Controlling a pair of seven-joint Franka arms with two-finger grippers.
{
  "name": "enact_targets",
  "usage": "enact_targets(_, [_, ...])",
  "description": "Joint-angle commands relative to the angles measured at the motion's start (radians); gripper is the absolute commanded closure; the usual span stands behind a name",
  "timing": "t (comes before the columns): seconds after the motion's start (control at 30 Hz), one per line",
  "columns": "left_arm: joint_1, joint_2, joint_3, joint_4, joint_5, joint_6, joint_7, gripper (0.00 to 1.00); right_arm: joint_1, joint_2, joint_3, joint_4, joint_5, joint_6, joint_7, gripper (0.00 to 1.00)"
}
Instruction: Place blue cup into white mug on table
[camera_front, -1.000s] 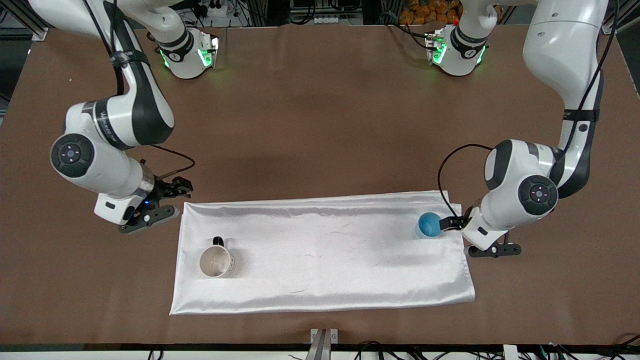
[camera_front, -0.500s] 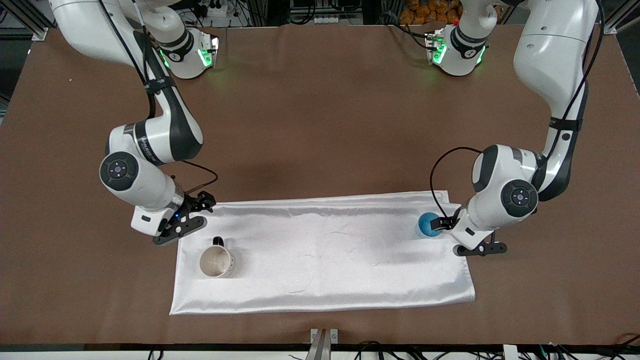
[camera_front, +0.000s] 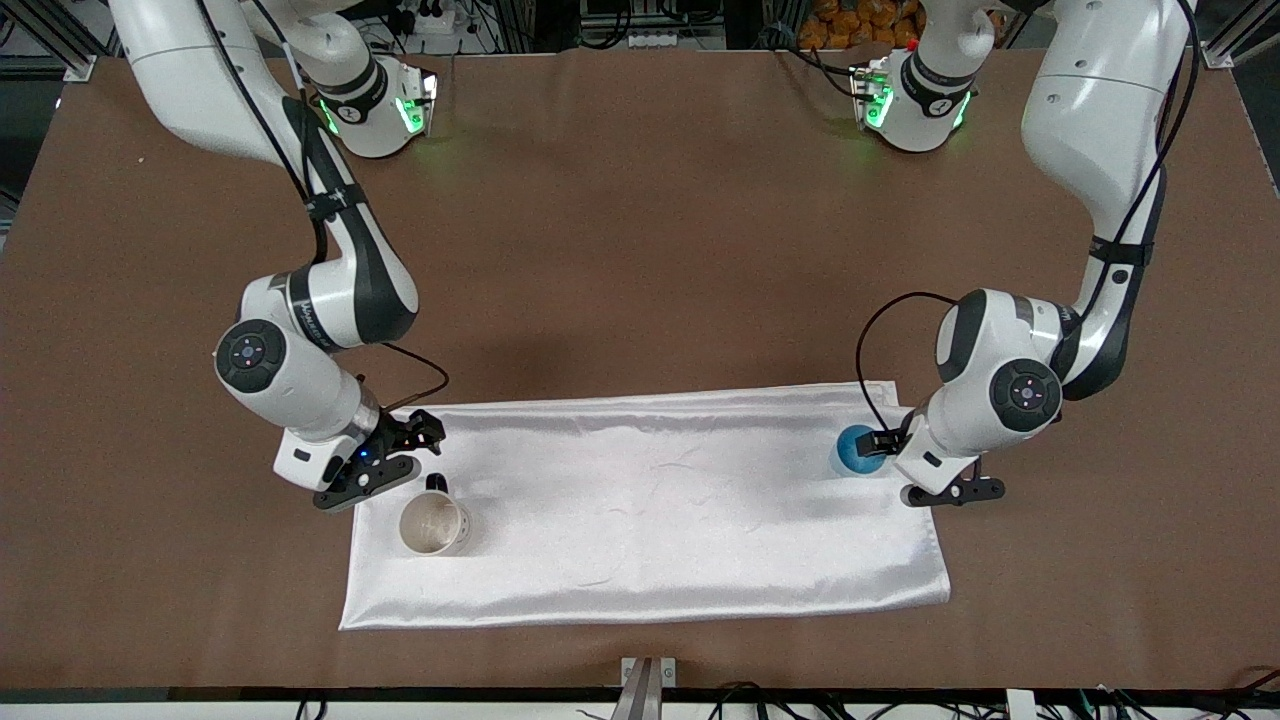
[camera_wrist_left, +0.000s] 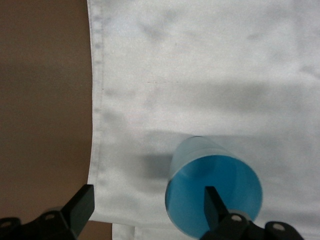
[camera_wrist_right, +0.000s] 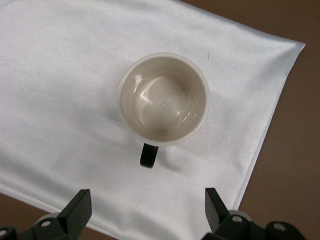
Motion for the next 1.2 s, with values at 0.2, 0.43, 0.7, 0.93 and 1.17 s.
enact_targets(0.2, [-0.013,0.011,-0.001,-0.007,0.026,0.016,-0.069,0.29,-0.010,0.098,-0.002,0.043,0.012,0.095,-0.016,0.00])
enact_targets(0.43, [-0.015,0.021,-0.001,-0.001,0.026,0.016,-0.069,0.55,-0.010,0.116,-0.002,0.043,0.007,0.098,-0.016,0.00])
enact_targets(0.7, [-0.015,0.021,-0.001,-0.001,0.026,0.016,-0.071,1.00,-0.003,0.171,-0.002,0.079,0.007,0.151,-0.016,0.00])
enact_targets(0.93, [-0.013,0.016,0.002,0.003,0.027,0.016,-0.065,1.00,-0.001,0.200,-0.001,0.098,0.011,0.177,-0.016,0.00])
enact_targets(1.17, [-0.012,-0.002,0.005,0.008,0.029,0.015,-0.058,1.00,-0.001,0.205,-0.001,0.099,0.021,0.188,-0.014,0.77])
